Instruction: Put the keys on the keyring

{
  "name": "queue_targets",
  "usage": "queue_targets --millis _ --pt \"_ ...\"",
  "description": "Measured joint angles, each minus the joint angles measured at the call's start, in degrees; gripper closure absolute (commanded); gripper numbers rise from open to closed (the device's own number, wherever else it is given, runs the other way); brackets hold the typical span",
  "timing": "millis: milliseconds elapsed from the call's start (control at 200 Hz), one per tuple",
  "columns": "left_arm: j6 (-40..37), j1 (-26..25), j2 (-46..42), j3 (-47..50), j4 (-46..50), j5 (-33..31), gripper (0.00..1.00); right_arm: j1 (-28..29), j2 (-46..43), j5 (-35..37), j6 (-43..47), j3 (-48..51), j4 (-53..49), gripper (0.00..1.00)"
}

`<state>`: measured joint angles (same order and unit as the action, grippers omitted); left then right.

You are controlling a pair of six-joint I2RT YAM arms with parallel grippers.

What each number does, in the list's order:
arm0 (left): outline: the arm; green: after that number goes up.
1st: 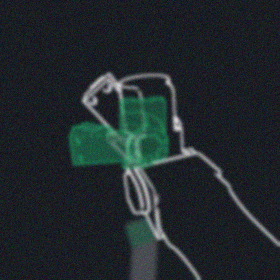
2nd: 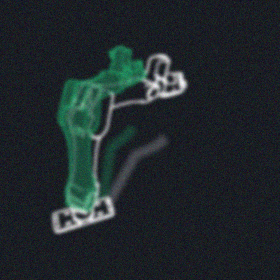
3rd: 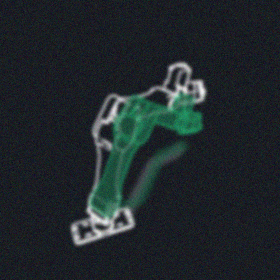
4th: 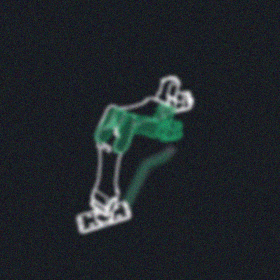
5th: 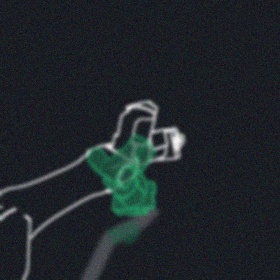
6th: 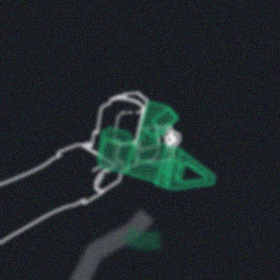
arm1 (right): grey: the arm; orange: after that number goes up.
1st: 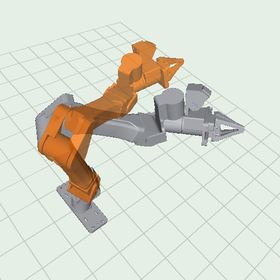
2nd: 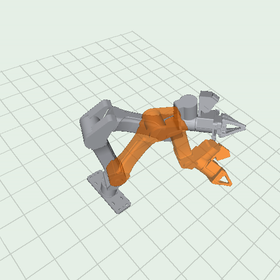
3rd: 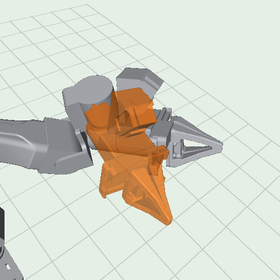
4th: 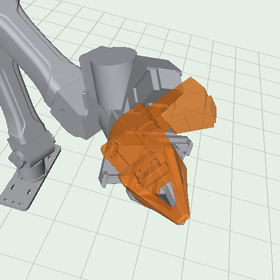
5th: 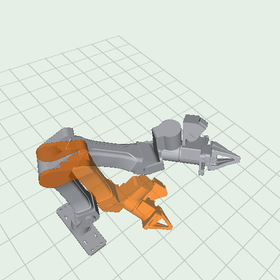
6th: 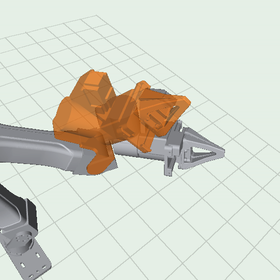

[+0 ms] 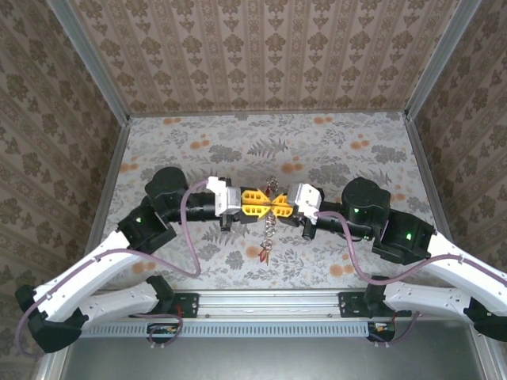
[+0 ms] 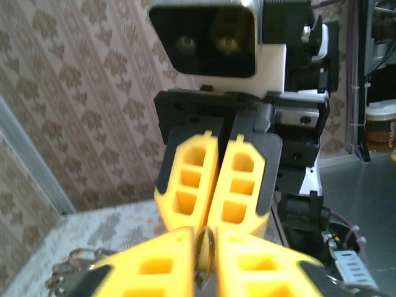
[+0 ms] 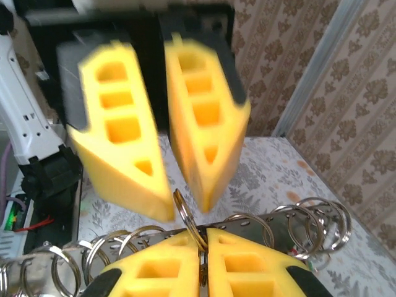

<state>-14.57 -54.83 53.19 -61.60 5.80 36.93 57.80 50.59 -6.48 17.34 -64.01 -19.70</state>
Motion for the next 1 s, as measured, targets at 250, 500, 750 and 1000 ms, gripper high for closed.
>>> queue_targets --millis 250,500,750,1000 --pt "-9.7 -3.5 1.9 -8.7 19.1 -13.2 0.75 0.0 0.2 6.2 0.0 0.0 -2.0 0.94" --pt "-10.9 -5.7 5.3 -11.2 24.9 -20.7 0.75 0.0 1.7 7.9 0.0 0.0 -2.8 0.95" --pt "-10.9 -7.5 6.4 -12.3 24.9 -22.9 0.81 0.0 3.0 7.8 0.0 -0.1 -3.3 0.95" --pt "-10.9 -7.8 8.2 -12.5 24.9 -24.8 1.00 -0.2 3.0 8.0 0.0 -0.1 -5.2 0.94"
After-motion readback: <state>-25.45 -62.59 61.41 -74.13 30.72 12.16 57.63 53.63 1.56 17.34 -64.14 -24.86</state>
